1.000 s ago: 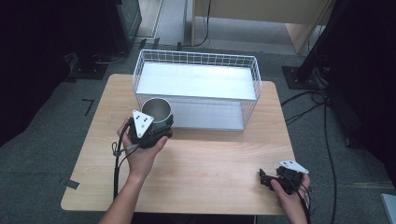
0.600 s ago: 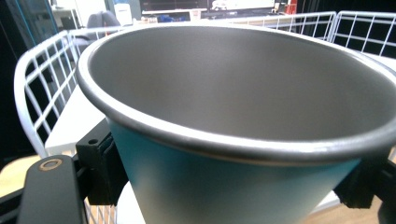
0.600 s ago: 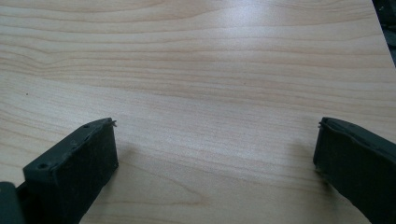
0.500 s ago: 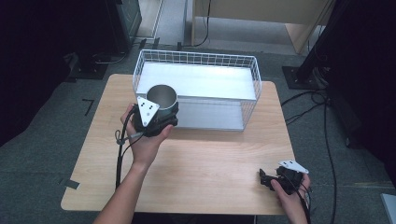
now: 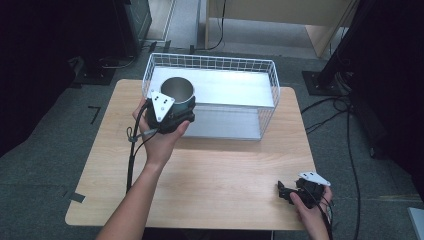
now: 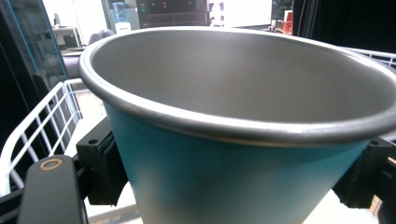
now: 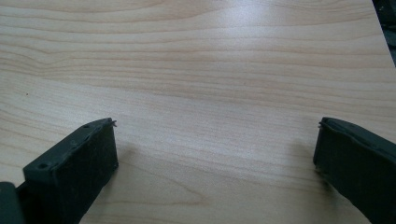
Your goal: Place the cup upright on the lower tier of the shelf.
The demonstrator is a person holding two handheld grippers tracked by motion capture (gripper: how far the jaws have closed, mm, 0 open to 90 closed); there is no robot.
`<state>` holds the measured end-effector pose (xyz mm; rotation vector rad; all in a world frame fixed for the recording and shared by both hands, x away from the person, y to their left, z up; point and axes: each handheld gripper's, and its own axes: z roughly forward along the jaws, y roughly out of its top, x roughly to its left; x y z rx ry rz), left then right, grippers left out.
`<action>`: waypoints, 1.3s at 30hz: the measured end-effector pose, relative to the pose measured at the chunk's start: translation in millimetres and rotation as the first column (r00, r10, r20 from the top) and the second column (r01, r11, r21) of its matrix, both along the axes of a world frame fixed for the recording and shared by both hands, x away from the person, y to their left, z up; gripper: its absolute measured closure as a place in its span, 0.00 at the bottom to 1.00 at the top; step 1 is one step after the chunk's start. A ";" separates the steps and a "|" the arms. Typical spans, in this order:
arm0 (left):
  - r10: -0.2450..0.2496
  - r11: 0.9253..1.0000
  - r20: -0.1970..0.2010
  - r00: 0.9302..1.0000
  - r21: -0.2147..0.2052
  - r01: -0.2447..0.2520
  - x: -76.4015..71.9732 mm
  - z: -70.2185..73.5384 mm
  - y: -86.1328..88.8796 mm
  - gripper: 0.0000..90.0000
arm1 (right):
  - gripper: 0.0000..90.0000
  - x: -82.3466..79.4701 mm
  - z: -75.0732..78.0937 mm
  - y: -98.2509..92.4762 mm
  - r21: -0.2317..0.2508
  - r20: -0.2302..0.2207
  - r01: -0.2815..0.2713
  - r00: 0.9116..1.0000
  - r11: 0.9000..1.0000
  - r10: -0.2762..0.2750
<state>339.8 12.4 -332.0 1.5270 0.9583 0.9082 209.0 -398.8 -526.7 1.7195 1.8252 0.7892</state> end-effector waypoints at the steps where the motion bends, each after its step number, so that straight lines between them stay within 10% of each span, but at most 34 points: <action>1: 0.000 1.000 0.000 1.000 0.000 0.000 0.0 0.0 0.0 0.18 | 0.00 0.0 0.0 0.0 0.000 0.000 0.000 1.000 1.000 0.000; 17: 0.037 0.999 0.019 0.999 -0.013 -0.036 35.4 27.3 -13.5 0.18 | 0.00 0.0 0.0 0.0 0.001 0.001 0.001 1.000 1.000 -0.001; 39: 0.058 0.998 -0.020 0.998 -0.023 -0.059 94.5 13.4 -30.9 0.18 | 0.00 0.0 0.1 0.0 0.003 -0.001 0.001 1.000 1.000 -0.001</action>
